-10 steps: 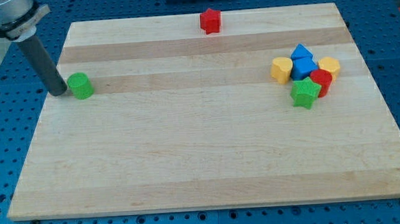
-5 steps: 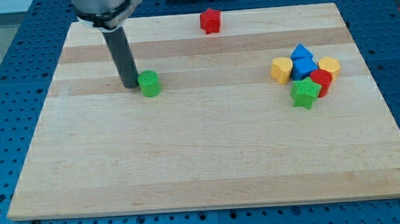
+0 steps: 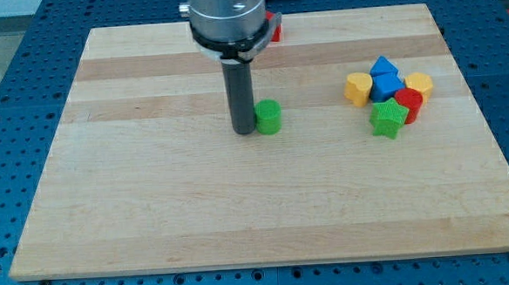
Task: Place the green circle diagonal top left to green star
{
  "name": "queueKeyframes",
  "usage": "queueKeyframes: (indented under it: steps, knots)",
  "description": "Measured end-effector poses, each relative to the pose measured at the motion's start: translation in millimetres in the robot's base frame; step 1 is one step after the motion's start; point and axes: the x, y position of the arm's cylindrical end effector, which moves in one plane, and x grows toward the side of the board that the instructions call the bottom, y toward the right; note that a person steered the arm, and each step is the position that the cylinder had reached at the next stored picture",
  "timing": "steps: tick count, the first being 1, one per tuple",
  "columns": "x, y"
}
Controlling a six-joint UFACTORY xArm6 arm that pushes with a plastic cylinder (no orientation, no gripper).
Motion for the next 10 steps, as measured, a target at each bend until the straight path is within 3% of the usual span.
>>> queueKeyframes:
  steps: [6,10]
  knots:
    - [-43.9,73.9]
    - [-42.7,129.3]
